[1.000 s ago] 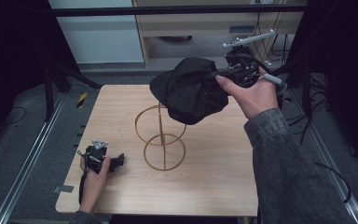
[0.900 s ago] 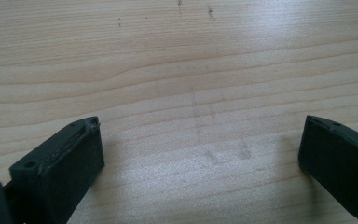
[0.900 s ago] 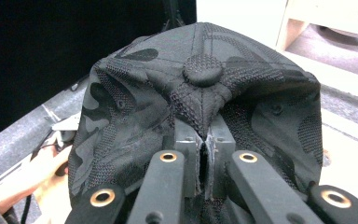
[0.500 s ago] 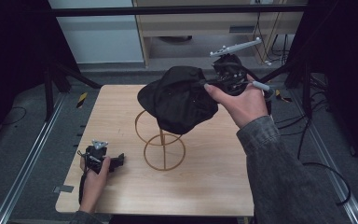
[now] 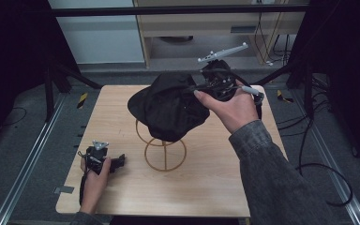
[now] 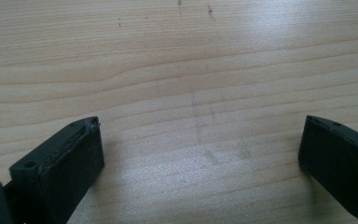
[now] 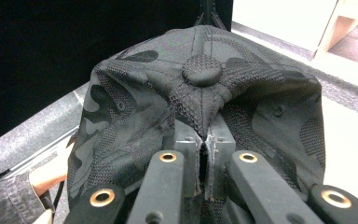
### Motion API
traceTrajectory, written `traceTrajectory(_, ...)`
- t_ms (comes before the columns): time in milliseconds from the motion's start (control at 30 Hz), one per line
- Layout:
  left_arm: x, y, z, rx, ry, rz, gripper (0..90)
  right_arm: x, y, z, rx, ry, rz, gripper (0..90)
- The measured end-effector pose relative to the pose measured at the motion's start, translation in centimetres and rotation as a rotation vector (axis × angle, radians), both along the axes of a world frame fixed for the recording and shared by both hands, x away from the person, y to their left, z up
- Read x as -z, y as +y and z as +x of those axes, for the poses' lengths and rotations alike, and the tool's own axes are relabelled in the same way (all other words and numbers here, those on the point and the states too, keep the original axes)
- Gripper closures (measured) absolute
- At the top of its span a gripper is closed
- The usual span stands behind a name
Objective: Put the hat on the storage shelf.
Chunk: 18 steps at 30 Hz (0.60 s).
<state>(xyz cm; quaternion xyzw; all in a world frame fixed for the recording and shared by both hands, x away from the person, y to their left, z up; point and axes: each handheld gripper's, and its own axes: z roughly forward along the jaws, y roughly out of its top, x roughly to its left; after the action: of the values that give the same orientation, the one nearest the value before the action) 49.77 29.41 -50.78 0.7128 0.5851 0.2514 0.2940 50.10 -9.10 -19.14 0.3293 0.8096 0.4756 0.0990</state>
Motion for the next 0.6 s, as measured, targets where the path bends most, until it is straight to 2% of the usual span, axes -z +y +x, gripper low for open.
traceTrajectory(433,0.0,0.0,0.0,0.001,0.0,0.0,0.0,1.7,1.1,-0.2,-0.036,0.022,-0.017,86.0)
traceTrajectory(600,0.0,0.0,0.0,0.001,-0.001,0.0,0.0,1.8,1.1,-0.3,-0.039,0.025,-0.021,86.0)
